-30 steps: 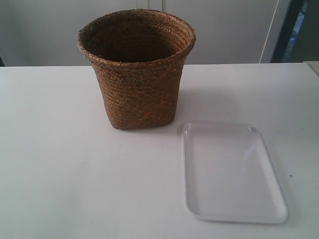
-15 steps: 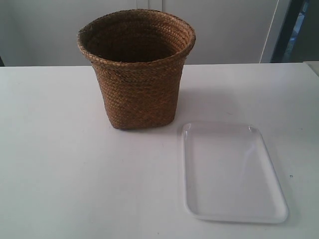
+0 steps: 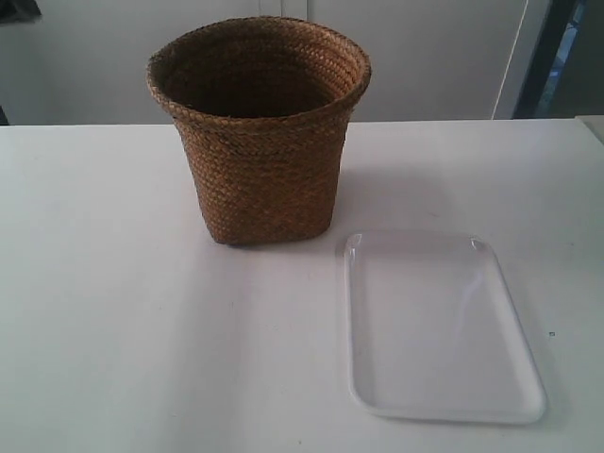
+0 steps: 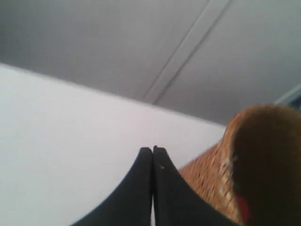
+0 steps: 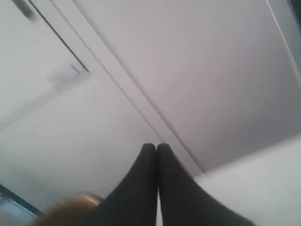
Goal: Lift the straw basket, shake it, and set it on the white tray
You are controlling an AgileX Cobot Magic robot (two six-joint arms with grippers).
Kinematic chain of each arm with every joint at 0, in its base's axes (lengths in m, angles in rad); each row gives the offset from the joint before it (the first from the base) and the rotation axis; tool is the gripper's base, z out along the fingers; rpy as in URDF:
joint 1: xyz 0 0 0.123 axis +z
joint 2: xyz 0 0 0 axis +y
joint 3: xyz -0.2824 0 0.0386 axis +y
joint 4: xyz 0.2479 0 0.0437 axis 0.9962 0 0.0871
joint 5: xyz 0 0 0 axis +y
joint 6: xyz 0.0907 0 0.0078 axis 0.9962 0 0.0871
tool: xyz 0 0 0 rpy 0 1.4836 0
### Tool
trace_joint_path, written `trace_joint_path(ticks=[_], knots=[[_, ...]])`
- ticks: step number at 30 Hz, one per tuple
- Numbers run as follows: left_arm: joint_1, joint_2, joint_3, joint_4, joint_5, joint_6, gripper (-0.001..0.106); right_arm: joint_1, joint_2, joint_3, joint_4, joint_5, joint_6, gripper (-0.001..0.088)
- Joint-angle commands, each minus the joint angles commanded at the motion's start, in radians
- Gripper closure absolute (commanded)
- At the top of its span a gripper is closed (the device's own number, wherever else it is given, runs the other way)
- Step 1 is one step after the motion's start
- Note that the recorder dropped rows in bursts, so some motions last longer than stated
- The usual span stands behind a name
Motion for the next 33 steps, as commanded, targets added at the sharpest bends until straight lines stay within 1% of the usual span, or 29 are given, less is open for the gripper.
trace_joint_path(ticks=[2,4,5,7,8,11,14,16,18,19,20,21,22,23,24,25,26,27,28,30,33], knots=[[0.0,0.029,-0.039,-0.03,0.082,0.113,0.105,0.012,0.046,-0.031,0.21,0.061,-0.26,0.0868],[0.0,0.043,-0.067,-0.097,0.148,0.24,0.105,0.012,0.082,-0.062,0.453,0.114,-0.518,0.0868],[0.0,0.046,-0.077,-0.134,0.178,0.311,0.105,0.012,0.099,-0.08,0.561,0.147,-0.624,0.0868],[0.0,0.046,-0.093,-0.179,0.24,0.421,0.105,0.012,0.123,-0.125,0.686,0.233,-0.743,0.0868],[0.0,0.046,-0.102,-0.186,0.278,0.461,0.105,0.012,0.134,-0.148,0.718,0.267,-0.776,0.0868],[0.0,0.046,-0.13,-0.152,0.383,0.479,0.105,0.012,0.153,-0.186,0.731,0.3,-0.816,0.0868],[0.0,0.046,-0.135,-0.129,0.407,0.472,0.105,0.008,0.168,-0.192,0.731,0.299,-0.816,0.0868],[0.0,0.046,-0.135,-0.159,0.407,0.464,0.105,0.008,0.173,-0.192,0.739,0.318,-0.816,0.0865],[0.0,0.046,-0.135,-0.168,0.403,0.464,0.105,0.008,0.174,-0.192,0.78,0.328,-0.848,0.0787],[0.0,0.046,-0.135,-0.175,0.402,0.464,0.101,0.008,0.177,-0.192,0.824,0.328,-0.912,0.0676],[0.0,0.047,-0.135,-0.211,0.396,0.464,0.092,0.008,0.182,-0.192,0.849,0.324,-0.93,0.0548],[0.0,0.047,-0.135,-0.238,0.389,0.464,0.084,0.008,0.191,-0.192,0.862,0.324,-0.93,0.0457],[0.0,0.047,-0.135,-0.284,0.363,0.464,0.071,0.008,0.203,-0.192,0.874,0.321,-0.93,0.0349],[0.0,0.049,-0.135,-0.315,0.335,0.464,0.061,0.008,0.214,-0.192,0.886,0.321,-0.93,0.0289],[0.0,0.056,-0.135,-0.359,0.287,0.464,0.049,0.008,0.229,-0.192,0.911,0.328,-0.93,0.0244],[0.0,0.062,-0.135,-0.382,0.252,0.466,0.045,0.008,0.237,-0.192,0.928,0.326,-0.93,0.0235],[0.0,0.079,-0.135,-0.405,0.214,0.466,0.042,0.01,0.253,-0.192,0.974,0.316,-0.931,0.0233],[0.0,0.095,-0.135,-0.417,0.207,0.466,0.042,0.013,0.262,-0.192,1.005,0.311,-0.942,0.0233],[0.0,0.117,-0.135,-0.447,0.2,0.466,0.042,0.022,0.267,-0.192,1.042,0.309,-0.99,0.0233],[0.0,0.147,-0.135,-0.474,0.195,0.466,0.042,0.041,0.271,-0.192,1.068,0.309,-1.046,0.0233],[0.0,0.182,-0.135,-0.496,0.176,0.466,0.042,0.074,0.274,-0.192,1.07,0.296,-1.105,0.0233]])
